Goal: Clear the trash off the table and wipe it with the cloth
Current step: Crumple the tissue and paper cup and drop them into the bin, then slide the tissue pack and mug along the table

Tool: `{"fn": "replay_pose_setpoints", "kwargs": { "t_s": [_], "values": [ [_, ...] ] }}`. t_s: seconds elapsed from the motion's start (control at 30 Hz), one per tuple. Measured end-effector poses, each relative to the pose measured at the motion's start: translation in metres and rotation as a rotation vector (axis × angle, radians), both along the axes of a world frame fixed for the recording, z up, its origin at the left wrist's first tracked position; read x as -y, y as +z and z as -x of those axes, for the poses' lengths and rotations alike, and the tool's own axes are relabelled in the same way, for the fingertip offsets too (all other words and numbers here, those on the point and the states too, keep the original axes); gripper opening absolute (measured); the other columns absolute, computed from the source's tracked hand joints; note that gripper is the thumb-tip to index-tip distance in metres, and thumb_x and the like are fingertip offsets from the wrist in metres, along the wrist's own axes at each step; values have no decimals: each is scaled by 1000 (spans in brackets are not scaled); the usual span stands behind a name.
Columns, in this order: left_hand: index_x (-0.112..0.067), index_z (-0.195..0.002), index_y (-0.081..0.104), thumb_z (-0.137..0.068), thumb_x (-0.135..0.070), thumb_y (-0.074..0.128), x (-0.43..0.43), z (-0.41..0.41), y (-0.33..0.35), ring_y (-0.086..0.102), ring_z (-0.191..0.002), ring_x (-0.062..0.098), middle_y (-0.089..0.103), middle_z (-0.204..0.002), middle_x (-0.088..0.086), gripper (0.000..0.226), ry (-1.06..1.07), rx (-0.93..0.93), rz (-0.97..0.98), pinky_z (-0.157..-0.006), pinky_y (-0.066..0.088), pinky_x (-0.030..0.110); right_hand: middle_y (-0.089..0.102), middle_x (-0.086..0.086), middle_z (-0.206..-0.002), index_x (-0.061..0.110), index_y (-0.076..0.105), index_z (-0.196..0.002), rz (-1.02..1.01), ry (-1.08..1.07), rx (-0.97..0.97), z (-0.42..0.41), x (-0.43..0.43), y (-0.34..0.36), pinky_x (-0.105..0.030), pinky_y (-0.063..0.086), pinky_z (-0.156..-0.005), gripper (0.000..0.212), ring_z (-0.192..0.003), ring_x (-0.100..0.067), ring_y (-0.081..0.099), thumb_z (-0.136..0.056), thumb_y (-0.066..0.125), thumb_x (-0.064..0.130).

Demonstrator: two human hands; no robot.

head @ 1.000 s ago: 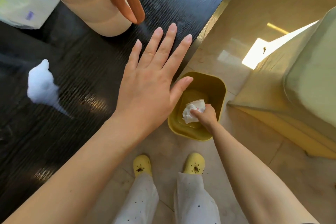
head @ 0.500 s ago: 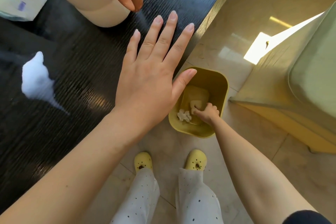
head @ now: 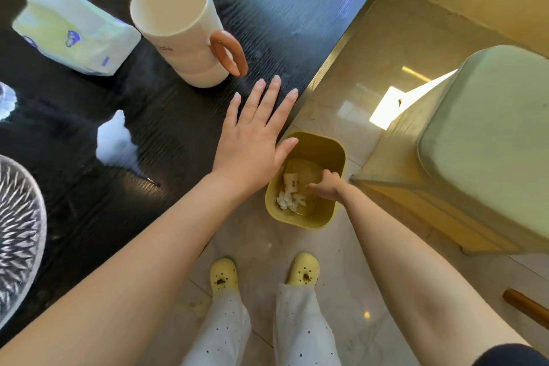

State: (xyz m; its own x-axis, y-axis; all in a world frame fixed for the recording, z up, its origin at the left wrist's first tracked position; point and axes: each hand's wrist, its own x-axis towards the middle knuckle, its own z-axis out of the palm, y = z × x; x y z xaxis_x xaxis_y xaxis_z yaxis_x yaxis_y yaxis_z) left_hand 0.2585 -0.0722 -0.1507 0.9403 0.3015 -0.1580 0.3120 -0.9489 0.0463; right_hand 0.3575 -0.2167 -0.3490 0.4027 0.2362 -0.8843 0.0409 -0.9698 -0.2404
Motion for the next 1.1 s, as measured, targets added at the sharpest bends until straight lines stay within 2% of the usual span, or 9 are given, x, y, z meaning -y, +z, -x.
{"fn": "replay_pose_setpoints", "kwargs": {
  "t_s": [0.13, 0.43, 0.63, 0.73, 0.9, 1.03, 1.1],
  "values": [
    [-25, -151, -4, -96, -50, 29, 1, -2, 10, -8, -149, 24, -7, -161, 6, 69, 11, -65, 62, -119, -1, 46, 33, -11, -149, 16, 23, -147, 3, 40, 3, -6, -5, 44, -47, 44, -105, 81, -132, -33, 42, -84, 58, 53],
    [-23, -151, 4, -98, -44, 34, -2, -4, 54, -4, -149, 26, -3, -162, 5, 65, 27, -306, 221, -118, 13, 50, 50, -7, -138, 14, 41, -138, -75, 235, 20, -16, -15, 170, -41, 46, -103, 61, -124, -28, 51, -89, 53, 49],
    [-19, -150, 16, -98, -44, 35, 2, 11, 110, 12, -148, 27, 15, -160, 7, 61, 194, -455, 455, -118, 21, 49, 54, -9, -134, 12, 46, -134, -165, 284, 139, -18, -21, 248, -42, 48, -101, 55, -119, -29, 54, -91, 51, 46],
    [-18, -150, 20, -98, -44, 35, -3, 29, 134, 23, -145, 25, 24, -158, 5, 60, 230, -485, 480, -117, 25, 43, 56, -11, -130, 10, 51, -130, -244, 292, 180, -17, -27, 280, -36, 50, -97, 47, -117, -27, 56, -93, 52, 40],
    [-15, -148, 26, -99, -42, 35, -20, 60, 163, 29, -143, 25, 30, -155, 7, 57, 309, -486, 481, -115, 27, 40, 57, -11, -124, 9, 52, -126, -388, 307, 206, -9, -46, 322, -32, 52, -88, 39, -108, -24, 58, -96, 48, 34],
    [-17, -147, 29, -99, -44, 31, -34, 83, 176, 26, -144, 26, 35, -153, 7, 56, 378, -467, 455, -116, 21, 38, 60, -8, -115, 9, 56, -120, -445, 342, 248, 2, -64, 337, -30, 53, -87, 33, -99, -19, 59, -97, 48, 32],
    [-17, -147, 31, -100, -44, 30, -38, 94, 181, 21, -145, 27, 34, -153, 9, 54, 416, -445, 457, -115, 21, 37, 60, -6, -106, 9, 58, -115, -462, 353, 258, 7, -73, 339, -28, 52, -80, 30, -94, -18, 58, -97, 48, 31]
  ]
}}
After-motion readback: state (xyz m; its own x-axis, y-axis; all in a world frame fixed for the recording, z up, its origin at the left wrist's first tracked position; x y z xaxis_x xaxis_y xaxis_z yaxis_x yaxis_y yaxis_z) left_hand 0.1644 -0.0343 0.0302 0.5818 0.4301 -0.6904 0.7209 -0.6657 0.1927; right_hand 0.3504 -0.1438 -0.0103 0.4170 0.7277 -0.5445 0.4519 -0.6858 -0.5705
